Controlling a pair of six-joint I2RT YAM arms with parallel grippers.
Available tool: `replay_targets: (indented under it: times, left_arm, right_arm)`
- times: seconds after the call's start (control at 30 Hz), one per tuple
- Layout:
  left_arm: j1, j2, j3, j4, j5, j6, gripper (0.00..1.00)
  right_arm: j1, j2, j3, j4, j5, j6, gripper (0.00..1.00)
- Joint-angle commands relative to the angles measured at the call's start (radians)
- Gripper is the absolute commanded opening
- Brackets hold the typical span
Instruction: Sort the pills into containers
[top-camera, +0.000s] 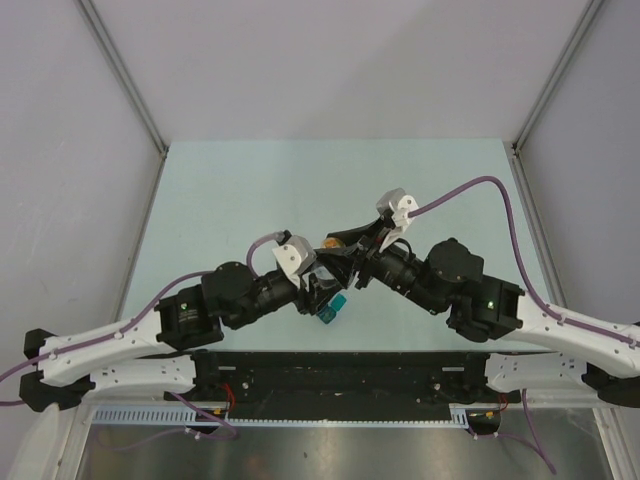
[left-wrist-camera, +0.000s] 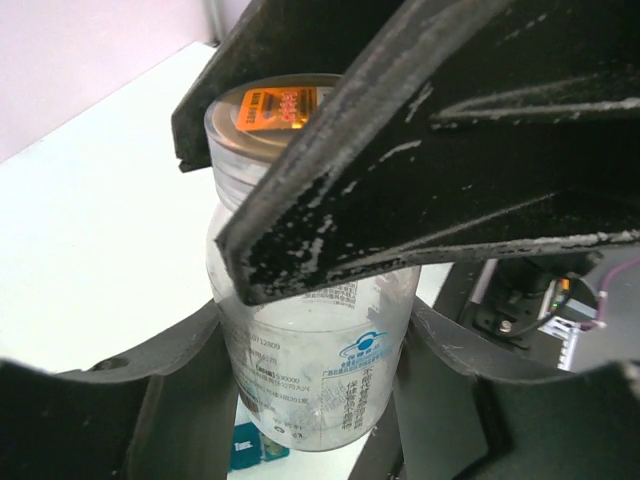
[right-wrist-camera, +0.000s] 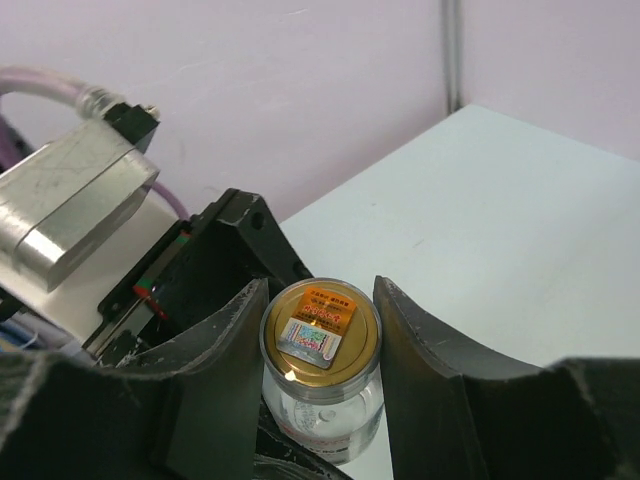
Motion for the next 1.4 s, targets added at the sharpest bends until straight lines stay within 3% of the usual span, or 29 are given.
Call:
replay_targets:
  times: [0.0, 0.07, 0.1, 0.2, 0.3, 0.63, 0.77, 0.87, 1.13, 1.37]
  left_arm:
    - [0.001, 0.008, 0.048, 0.073, -0.143, 0.089, 0.0]
    - [0.001, 0.013, 0.046, 0.075, -0.137, 0.085, 0.0]
    - [0.001, 0.013, 0.043, 0.073, -0.128, 0.083, 0.0]
    - [0.001, 0.013, 0.032, 0.075, -0.1, 0.072, 0.0]
    - [0.001, 0.01, 0.022, 0.075, -0.07, 0.048, 0.01]
    - [0.001, -0.027, -0.011, 0.075, 0.297, 0.0, 0.02]
    - [0.001, -0.022, 0.017, 0.076, 0.523, -0.018, 0.0]
    - [0.0, -0.01, 0.038, 0.076, 0.61, -0.024, 0.0]
    - [0.0, 0.024, 0.075, 0.083, 0.7, -0.026, 0.0]
    - [0.0, 0.036, 0.081, 0.089, 0.71, -0.026, 0.0]
  right_arm:
    - [-0.009, 0.012, 0.017, -0.024, 0.241, 0.035, 0.0]
    - [-0.009, -0.005, 0.017, -0.024, 0.224, 0.02, 0.18]
    - [-0.009, -0.011, 0.017, -0.024, 0.189, 0.015, 0.39]
    - [-0.009, -0.044, 0.017, -0.027, 0.107, -0.002, 0.68]
    - [-0.008, -0.082, 0.017, -0.025, 0.011, -0.028, 0.83]
    - [-0.012, -0.263, -0.026, -0.065, -0.27, -0.17, 0.86]
    - [-0.014, -0.292, -0.027, -0.133, -0.451, -0.227, 0.8]
    - [-0.012, -0.286, -0.027, -0.151, -0.526, -0.238, 0.78]
    - [-0.012, -0.257, -0.043, -0.108, -0.598, -0.261, 0.77]
    - [-0.015, -0.252, -0.058, -0.059, -0.626, -0.249, 0.66]
